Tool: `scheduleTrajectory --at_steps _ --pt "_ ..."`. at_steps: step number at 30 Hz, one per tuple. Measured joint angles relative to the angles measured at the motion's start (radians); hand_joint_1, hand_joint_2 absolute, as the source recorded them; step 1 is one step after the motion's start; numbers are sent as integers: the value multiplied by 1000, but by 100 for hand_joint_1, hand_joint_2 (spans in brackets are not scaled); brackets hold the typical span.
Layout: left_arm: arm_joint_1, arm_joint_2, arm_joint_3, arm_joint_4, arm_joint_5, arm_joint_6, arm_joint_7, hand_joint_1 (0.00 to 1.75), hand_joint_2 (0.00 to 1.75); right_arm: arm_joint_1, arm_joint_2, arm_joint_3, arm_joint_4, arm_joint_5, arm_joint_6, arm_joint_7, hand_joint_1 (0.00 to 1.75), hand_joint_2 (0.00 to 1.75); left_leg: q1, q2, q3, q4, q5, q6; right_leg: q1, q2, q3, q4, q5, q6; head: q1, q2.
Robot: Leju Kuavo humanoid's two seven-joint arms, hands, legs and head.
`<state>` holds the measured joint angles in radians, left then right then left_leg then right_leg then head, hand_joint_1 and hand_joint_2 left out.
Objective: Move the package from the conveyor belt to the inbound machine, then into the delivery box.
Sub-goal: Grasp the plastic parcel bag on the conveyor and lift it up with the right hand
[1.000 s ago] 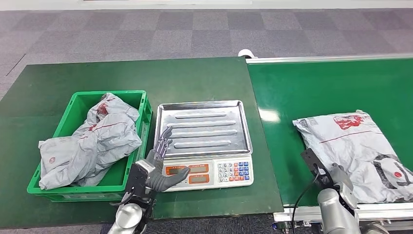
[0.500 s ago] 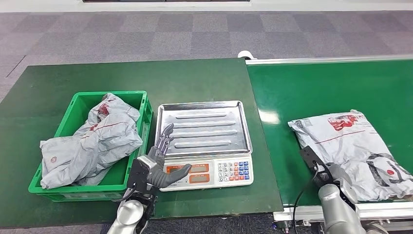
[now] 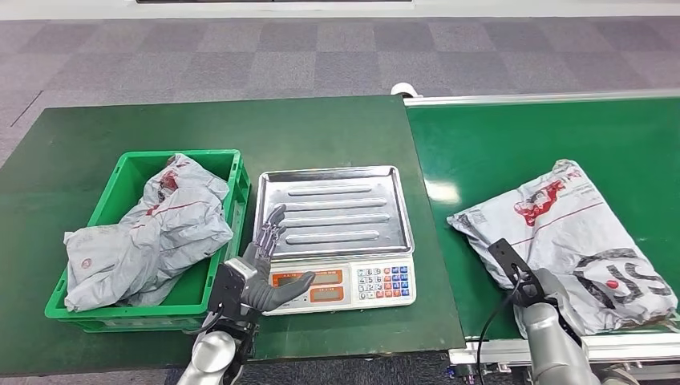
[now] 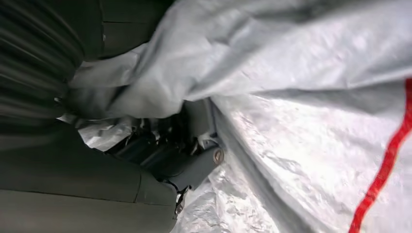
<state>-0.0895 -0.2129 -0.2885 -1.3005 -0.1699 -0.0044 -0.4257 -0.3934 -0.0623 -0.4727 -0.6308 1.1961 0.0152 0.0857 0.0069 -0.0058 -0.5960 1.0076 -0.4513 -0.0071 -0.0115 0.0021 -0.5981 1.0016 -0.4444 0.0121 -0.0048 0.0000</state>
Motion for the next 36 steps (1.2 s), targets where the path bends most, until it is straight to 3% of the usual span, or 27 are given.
scheduleTrajectory --at_steps 6,9,12,18,29,36 --pt "18 -1 6 -21 -13 0 -7 0 175 17 29 5 -58 -235 -71 -287 175 175 0 0 -2 0 0 0 -1 0 -2 0 0 0 0 0" --pt "30 -4 19 -33 -22 0 -17 0 175 37 60 13 -172 -396 -151 -439 175 175 0 -1 -3 0 0 0 -1 -1 -3 1 0 0 0 0" --pt "36 -9 28 -37 -29 0 -27 0 175 65 95 22 -312 -506 -223 -529 175 175 0 -1 -3 0 0 -1 -1 -1 -3 1 -1 -1 0 0" --pt "37 -14 33 -39 -33 0 -31 0 175 98 132 33 -462 -539 -253 -554 175 175 0 -1 -3 0 0 0 -1 -1 -3 0 -1 0 0 0" --pt "37 -15 34 -40 -33 0 -32 0 175 117 150 36 -530 -546 -264 -564 175 175 0 -1 -3 0 0 0 -1 -1 -3 1 -1 0 0 0" --pt "38 -19 41 -41 -35 42 -63 0 175 144 184 40 -630 -656 -491 -723 175 175 0 -1 -3 0 0 -1 -1 -1 -3 1 -2 0 0 0"
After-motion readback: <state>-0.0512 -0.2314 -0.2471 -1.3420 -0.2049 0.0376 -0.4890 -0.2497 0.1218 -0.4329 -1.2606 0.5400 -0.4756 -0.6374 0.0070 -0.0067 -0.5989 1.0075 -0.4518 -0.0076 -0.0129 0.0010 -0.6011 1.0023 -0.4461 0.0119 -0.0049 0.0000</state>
